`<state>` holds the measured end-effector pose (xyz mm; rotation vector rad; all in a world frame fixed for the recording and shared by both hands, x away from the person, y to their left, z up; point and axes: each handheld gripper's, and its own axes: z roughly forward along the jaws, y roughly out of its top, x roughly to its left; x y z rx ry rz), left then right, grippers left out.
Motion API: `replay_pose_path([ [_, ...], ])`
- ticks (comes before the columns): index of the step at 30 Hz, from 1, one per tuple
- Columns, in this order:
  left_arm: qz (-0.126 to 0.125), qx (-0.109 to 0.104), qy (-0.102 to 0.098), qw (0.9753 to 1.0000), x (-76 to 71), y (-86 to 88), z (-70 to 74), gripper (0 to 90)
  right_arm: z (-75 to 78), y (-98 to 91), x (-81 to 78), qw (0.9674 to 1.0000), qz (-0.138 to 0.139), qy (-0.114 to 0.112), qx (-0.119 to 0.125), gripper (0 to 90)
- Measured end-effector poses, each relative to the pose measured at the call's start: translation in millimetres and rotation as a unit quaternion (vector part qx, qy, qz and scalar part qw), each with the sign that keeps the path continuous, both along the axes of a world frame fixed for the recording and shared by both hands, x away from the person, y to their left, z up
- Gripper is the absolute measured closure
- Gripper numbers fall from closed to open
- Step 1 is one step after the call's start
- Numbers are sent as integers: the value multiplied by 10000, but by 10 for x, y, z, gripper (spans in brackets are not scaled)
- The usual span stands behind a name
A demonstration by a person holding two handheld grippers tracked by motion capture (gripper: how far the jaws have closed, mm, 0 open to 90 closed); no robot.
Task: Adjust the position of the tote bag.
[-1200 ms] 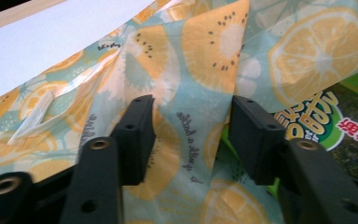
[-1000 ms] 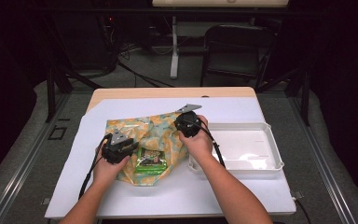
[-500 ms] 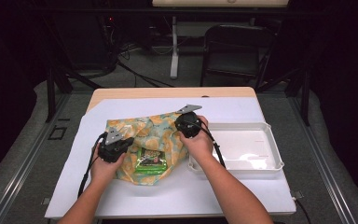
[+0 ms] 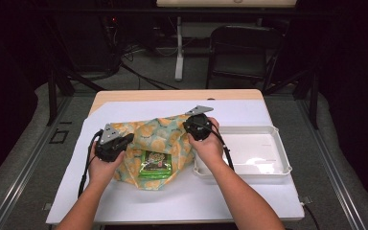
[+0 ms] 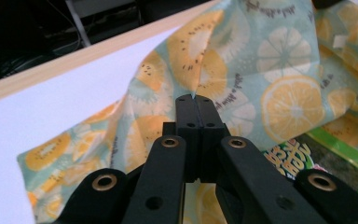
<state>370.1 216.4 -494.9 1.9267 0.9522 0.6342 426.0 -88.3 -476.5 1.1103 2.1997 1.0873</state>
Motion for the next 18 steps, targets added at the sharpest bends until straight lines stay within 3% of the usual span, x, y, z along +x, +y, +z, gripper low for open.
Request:
replay_pose_path([
  [4,80,-65,-21,9999,27,8,50,900,17,-34,6,10000,-44,-4,59,900],
  [11,197,41,70,9998,183,22,140,900,-12,-23,43,9999,-124,5,57,900],
  [18,358,189,480,9980,440,18,-19,900,-108,-28,172,9992,-322,180,132,900],
])
